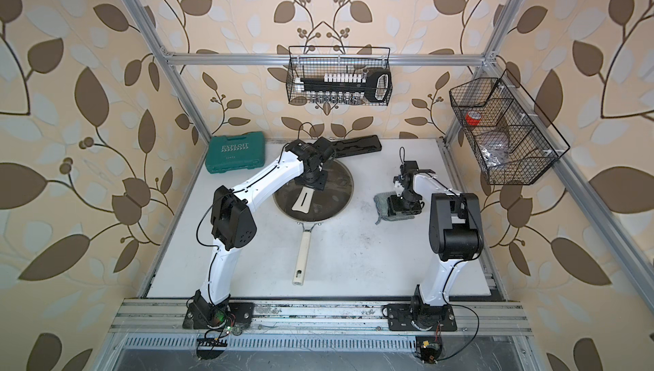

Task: Wipe the pot lid with a cloth
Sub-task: Pick up the cleaning item at the center of the board.

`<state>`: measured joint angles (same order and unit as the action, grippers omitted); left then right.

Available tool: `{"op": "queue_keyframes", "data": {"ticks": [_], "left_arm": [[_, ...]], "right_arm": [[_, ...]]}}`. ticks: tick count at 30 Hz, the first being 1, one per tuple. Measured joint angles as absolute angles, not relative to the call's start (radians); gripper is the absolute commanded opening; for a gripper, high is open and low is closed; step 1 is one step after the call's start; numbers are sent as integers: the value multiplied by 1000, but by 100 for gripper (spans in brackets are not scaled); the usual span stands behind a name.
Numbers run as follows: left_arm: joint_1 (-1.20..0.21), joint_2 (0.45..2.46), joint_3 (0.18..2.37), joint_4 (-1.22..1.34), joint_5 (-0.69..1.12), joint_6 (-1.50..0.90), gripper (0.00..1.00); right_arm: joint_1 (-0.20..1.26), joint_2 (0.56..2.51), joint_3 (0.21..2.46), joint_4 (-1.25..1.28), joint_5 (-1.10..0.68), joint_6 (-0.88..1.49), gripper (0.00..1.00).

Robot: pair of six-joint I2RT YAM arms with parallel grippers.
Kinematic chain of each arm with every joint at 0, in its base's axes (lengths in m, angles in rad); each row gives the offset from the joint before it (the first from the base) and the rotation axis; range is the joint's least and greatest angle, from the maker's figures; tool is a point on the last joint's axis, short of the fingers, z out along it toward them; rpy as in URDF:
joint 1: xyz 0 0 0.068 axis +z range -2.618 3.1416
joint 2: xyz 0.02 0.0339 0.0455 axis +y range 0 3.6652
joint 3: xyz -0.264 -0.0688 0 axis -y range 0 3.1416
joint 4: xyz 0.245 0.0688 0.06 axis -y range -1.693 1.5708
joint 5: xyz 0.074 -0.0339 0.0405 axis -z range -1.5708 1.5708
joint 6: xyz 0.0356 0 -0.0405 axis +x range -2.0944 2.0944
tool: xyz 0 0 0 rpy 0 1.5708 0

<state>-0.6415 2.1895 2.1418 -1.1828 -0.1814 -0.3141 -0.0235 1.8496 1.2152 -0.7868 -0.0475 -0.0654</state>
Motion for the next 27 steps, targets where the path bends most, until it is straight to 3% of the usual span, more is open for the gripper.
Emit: {"op": "queue_keyframes", "data": {"ticks": [10,27], "left_arm": [[-632,2189,2140,-1187,-149,-313,55],[-601,2181,2122,-1184,-80,-313,40]], "right_arm": [[-23,1855,1215,-783,-44,-72,70],[-10,1864,1216,-781,-8,-79,66]]}}
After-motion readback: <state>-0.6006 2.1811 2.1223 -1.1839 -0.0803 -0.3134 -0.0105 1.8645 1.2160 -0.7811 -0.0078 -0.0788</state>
